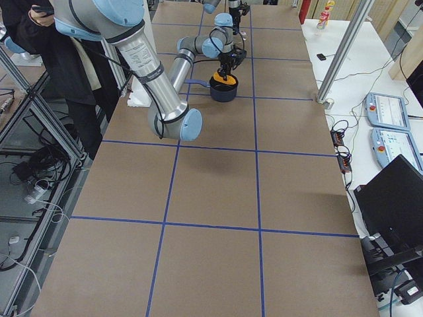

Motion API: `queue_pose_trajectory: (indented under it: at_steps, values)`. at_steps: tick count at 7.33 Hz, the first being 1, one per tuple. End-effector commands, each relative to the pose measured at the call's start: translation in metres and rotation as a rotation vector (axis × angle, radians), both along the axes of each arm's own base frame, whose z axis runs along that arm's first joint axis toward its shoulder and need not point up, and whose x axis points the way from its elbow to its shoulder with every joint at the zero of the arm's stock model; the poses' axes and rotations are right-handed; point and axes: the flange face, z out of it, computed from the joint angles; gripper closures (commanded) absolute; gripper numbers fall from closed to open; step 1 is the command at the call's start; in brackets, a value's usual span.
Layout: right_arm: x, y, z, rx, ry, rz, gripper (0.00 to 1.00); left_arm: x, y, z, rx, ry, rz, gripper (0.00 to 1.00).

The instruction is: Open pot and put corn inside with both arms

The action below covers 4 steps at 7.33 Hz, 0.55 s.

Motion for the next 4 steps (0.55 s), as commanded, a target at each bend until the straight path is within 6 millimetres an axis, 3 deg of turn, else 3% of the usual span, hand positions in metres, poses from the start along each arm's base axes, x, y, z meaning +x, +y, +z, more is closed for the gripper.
queue_pose_trajectory:
  at_steps: [1, 2, 4]
  values:
    - [-0.008, 0.003, -0.005, 0.003, -0.001, 0.0, 0.67, 0.0, 0.001, 0.007, -0.008, -0.006, 0.0, 0.37]
    - [-0.009, 0.005, -0.005, 0.004, 0.0, -0.002, 0.67, 0.0, 0.001, 0.01, -0.012, -0.008, 0.0, 0.34]
    - [-0.019, 0.013, -0.003, 0.009, 0.008, -0.008, 0.67, 0.001, 0.002, 0.01, -0.008, -0.01, 0.002, 0.09]
